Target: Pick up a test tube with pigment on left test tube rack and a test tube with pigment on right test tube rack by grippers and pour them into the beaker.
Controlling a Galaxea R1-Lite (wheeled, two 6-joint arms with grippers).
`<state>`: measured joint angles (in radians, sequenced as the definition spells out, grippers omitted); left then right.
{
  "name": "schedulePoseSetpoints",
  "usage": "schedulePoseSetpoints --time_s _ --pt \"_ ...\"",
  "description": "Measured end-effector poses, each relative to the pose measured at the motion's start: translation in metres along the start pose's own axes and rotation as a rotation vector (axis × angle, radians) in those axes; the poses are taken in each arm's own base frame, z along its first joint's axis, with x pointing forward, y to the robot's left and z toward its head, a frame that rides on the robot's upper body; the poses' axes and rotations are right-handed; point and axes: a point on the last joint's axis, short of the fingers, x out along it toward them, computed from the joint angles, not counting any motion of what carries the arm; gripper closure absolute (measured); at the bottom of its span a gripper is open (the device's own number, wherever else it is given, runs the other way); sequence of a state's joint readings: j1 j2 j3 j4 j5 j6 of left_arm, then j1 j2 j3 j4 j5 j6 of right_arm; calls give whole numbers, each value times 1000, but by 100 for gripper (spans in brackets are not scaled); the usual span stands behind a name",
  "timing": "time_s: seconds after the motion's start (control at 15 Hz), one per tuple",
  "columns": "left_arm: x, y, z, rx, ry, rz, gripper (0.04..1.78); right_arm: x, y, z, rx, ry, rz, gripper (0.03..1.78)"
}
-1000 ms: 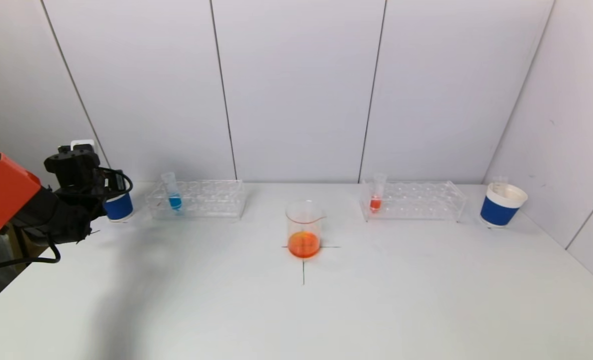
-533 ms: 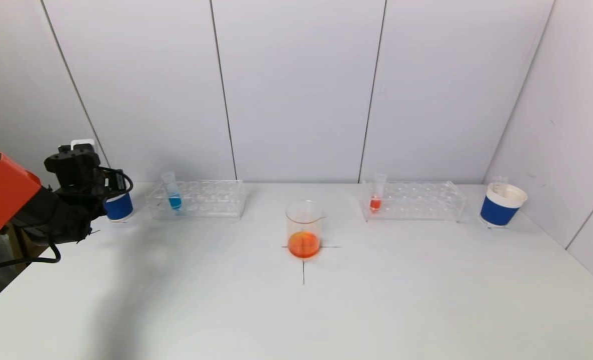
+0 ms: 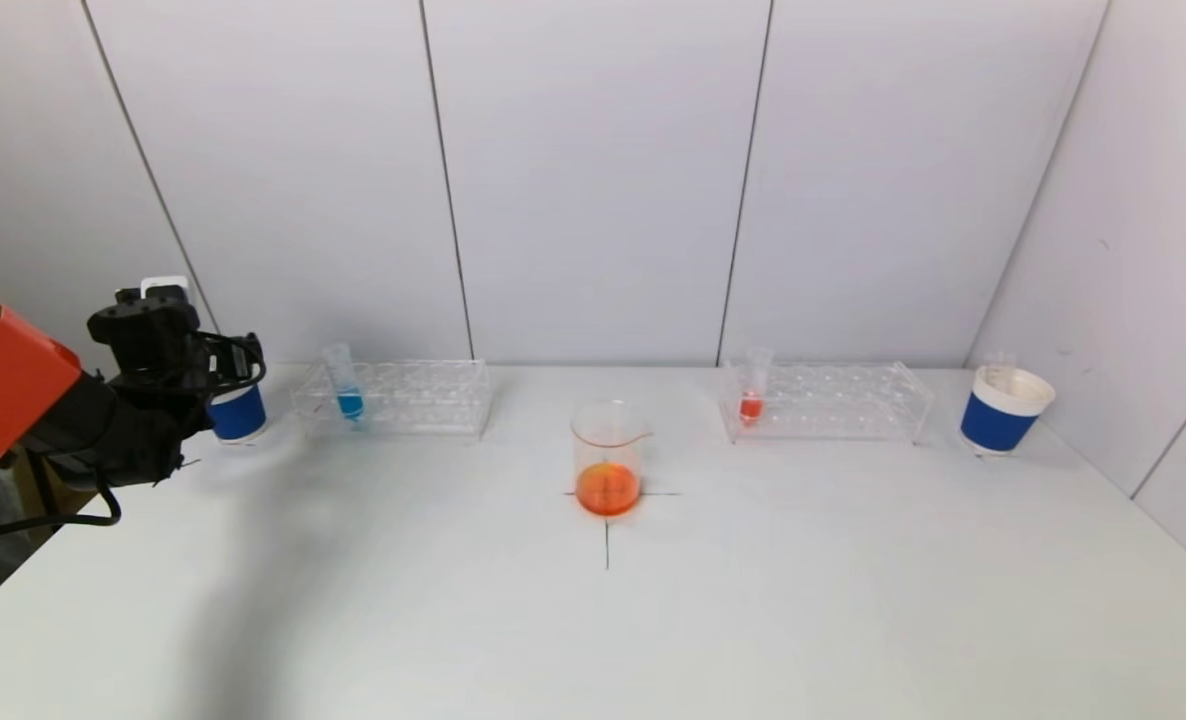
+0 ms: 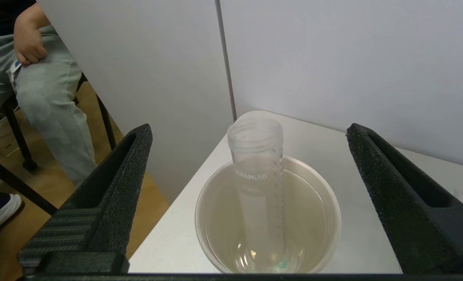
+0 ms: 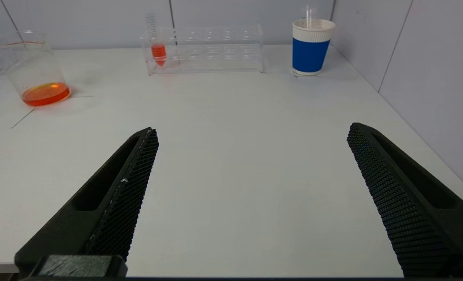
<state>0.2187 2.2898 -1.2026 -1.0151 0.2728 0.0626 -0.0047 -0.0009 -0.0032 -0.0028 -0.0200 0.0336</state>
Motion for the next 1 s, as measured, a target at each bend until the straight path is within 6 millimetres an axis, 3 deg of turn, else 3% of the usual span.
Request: schedulePoseSetpoints --time_s 0.27,0.53,0.73,1.0 --pt "-2 1 5 -3 -9 0 4 0 0 0 0 0 0 5" --pt "-13 2 26 -11 -41 -5 4 0 0 0 0 0 0 5" --pt "-33 -4 50 -21 -82 -31 5 0 0 0 0 0 0 5" --pt "-74 -25 84 -30 -119 -112 5 0 0 0 0 0 0 5"
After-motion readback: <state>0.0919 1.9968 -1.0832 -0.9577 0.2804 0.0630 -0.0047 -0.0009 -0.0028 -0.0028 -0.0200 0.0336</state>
